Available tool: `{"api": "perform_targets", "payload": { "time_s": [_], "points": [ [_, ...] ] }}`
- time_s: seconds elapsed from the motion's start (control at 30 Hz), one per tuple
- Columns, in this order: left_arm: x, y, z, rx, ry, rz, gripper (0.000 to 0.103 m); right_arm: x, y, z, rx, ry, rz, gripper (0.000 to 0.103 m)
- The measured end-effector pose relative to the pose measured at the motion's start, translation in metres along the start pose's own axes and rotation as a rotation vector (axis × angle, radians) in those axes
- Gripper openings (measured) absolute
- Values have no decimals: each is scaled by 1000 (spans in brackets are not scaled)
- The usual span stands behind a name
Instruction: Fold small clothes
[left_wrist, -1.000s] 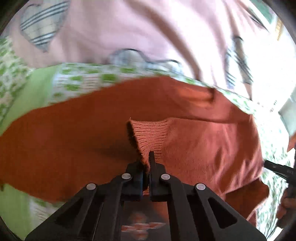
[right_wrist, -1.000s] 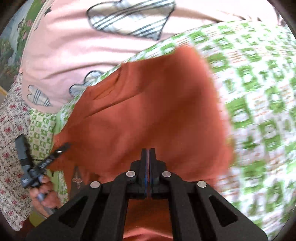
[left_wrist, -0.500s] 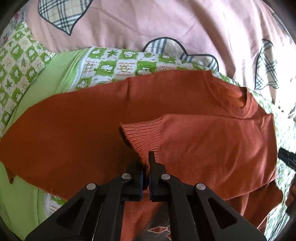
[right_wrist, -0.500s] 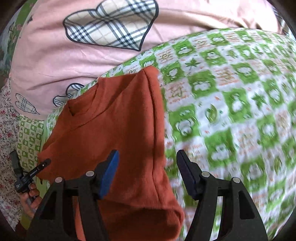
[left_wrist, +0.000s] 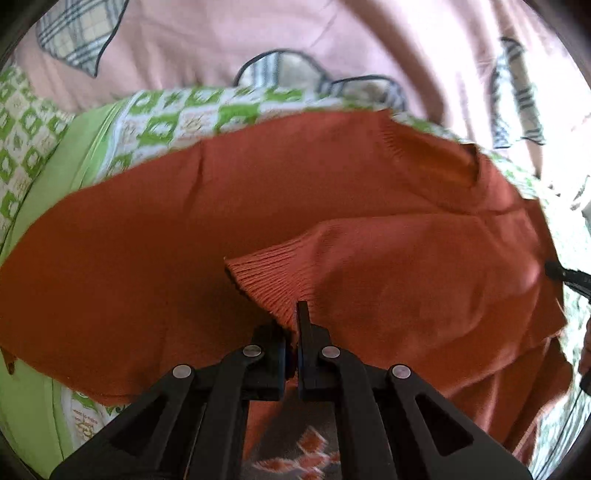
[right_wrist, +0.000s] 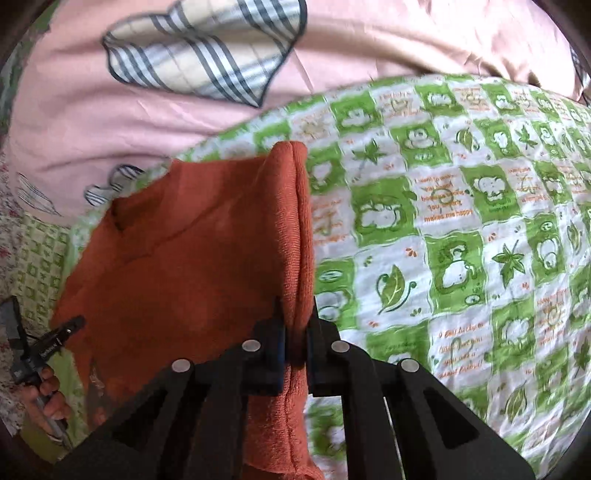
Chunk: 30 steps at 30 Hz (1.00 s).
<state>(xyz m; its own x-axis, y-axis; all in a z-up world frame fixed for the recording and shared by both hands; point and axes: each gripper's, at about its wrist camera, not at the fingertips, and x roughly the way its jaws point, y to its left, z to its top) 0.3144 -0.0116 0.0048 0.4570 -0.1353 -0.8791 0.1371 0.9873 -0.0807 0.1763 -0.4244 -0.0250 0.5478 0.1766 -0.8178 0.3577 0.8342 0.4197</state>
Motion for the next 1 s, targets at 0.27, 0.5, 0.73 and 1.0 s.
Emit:
{"api": "perform_targets", "payload": {
  "time_s": [0.27,0.5,0.73,1.0],
  "points": [
    [-10,40,-19,-75,42,-7,16,-19,-2,-16,76,-44,-68,33],
    [-50,114,-58,-329,20,3,47,-51,55,-58,11,-77,111,60],
    [-58,243,-88,-698,-36,13,61,-23,117,-88,-79,17,176,60],
    [-38,349,-85,-950,-121,-113,61,-10,162,-93,-126,54,172,60]
  ]
}}
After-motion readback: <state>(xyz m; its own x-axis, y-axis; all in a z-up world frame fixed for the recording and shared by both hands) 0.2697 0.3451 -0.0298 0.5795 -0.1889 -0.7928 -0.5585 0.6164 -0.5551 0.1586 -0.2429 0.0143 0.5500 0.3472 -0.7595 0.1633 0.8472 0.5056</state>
